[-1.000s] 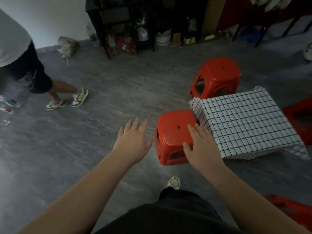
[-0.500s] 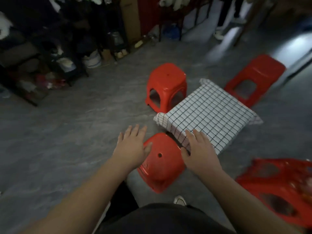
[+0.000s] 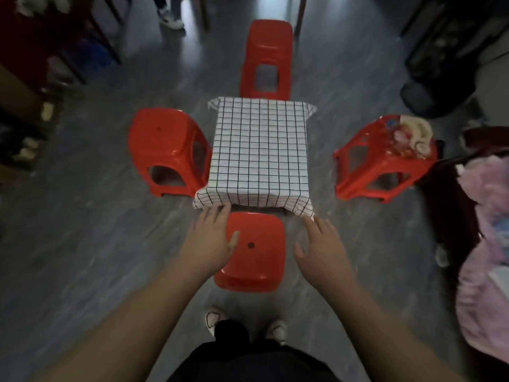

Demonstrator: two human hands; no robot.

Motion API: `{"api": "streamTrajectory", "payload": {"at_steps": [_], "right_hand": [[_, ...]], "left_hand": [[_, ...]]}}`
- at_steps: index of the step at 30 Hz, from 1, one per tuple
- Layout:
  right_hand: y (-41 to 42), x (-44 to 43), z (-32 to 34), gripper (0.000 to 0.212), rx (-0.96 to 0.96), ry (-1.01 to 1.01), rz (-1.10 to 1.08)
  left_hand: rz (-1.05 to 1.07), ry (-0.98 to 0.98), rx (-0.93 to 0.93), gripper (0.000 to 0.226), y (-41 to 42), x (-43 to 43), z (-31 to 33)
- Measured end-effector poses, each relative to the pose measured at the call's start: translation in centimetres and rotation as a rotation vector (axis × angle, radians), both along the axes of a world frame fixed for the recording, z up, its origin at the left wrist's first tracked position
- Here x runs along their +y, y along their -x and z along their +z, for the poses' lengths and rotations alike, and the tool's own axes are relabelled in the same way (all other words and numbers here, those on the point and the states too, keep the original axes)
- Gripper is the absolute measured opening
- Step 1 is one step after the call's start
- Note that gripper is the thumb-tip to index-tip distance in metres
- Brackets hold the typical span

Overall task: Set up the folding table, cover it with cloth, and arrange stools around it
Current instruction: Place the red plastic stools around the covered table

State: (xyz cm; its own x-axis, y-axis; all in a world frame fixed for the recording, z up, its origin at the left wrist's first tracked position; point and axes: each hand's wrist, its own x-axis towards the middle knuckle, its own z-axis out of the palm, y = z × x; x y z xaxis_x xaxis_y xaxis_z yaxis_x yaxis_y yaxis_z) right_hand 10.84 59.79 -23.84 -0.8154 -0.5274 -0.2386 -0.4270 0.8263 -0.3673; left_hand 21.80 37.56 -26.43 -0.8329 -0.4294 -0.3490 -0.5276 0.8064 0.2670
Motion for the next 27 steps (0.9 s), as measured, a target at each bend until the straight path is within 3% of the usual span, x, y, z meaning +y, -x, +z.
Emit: {"api": "streamTrajectory", "payload": {"at_steps": [6,15,18,22,27], "right_hand": [[-0.3,0.4,-8.1,0.071,-0.134,0.0,-0.097],[-1.0,-0.8,-31.2,0.075,-0.358,-0.037,-0.174],[-1.3,-1.2,-37.5,0.087,-0.414,-0.087,-0.205],[-2.6,-0.7,-41.4,0.107,-0.453,-0.079,-0.216],[-3.1,-0.9,-41.8,0.109,-0.466,-0.03,-0.264]], "left_hand": [[0.068,-0.1,-0.081,0.075,-0.4,0.9,-7.4],[0.166,-0.186,-0.173,0.082,-0.7,1.3,-28.1],[0.206,-0.212,-0.249,0.092,-1.1,1.3,-33.5],[0.25,-0.268,-0.257,0.105,-1.8,2.0,-37.4],[0.24,-0.252,-0.248,0.106,-2.3,2.5,-38.3]]}}
